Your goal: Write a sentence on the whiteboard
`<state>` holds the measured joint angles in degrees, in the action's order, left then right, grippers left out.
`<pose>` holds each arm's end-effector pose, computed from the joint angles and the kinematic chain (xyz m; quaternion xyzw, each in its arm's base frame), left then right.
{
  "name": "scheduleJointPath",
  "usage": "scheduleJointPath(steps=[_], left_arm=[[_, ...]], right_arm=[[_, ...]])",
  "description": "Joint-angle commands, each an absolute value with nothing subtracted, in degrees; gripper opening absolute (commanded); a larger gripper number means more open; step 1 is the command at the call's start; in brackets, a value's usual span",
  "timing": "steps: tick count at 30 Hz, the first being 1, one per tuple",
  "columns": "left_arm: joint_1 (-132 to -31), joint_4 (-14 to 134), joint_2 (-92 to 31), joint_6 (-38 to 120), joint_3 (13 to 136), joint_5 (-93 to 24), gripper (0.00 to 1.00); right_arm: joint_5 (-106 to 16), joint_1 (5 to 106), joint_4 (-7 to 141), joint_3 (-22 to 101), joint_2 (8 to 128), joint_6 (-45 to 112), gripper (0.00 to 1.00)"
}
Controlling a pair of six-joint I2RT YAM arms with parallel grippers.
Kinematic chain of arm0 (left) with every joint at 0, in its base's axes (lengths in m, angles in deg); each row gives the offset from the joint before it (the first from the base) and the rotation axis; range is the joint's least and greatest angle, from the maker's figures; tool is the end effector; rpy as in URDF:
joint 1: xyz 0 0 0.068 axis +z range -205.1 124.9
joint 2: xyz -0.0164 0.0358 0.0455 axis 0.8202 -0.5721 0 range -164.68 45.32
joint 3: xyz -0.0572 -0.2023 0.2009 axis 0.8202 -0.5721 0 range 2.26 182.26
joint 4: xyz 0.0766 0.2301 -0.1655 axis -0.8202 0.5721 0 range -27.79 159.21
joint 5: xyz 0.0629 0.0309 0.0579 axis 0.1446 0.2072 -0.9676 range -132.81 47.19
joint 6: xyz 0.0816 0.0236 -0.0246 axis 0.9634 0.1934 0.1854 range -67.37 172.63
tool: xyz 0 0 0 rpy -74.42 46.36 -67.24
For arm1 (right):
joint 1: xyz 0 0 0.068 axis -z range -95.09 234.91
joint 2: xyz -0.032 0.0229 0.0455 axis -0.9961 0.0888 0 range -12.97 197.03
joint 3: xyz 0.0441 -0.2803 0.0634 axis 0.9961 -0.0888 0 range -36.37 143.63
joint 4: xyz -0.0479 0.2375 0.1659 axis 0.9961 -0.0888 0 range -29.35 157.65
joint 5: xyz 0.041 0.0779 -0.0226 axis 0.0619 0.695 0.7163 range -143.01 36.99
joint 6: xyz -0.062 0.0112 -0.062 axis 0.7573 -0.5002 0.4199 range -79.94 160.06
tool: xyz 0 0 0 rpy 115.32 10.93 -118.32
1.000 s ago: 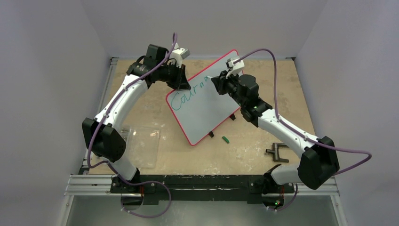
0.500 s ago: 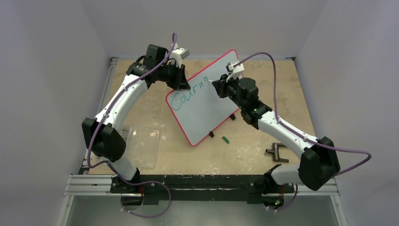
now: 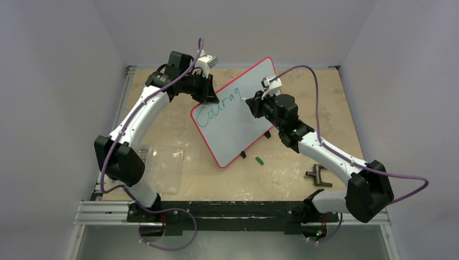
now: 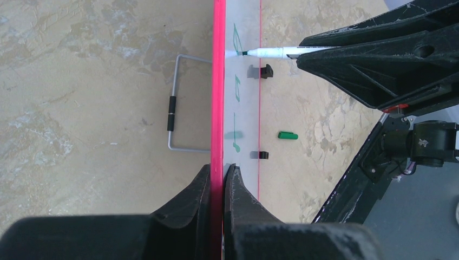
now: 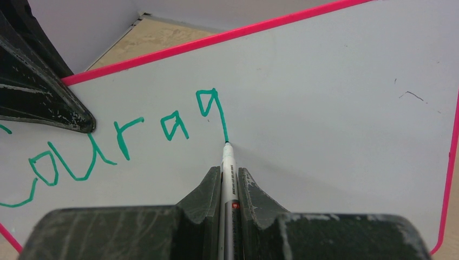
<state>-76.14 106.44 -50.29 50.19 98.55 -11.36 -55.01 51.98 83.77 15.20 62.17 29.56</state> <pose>0.3849 -0.1920 0.3609 0.2484 0.8557 -0.3211 0.3210 0.3193 0.2034 0.3102 -0.1348 0.7393 0.2318 0.6177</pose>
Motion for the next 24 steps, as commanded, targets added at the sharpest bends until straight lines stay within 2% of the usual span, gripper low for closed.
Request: scheduleJointPath(steps=[1, 24], left_arm=[[-75.84, 108.84, -48.72, 56.83, 98.31, -22.51, 0.0], [-75.85, 108.77, -48.96, 56.41, 98.56, -21.88, 0.0]], right_arm=[[-53.19, 51.99, 82.84, 14.17, 61.65, 28.39, 0.0], [-49.38, 51.99, 83.42, 17.18, 60.0, 26.57, 0.0]])
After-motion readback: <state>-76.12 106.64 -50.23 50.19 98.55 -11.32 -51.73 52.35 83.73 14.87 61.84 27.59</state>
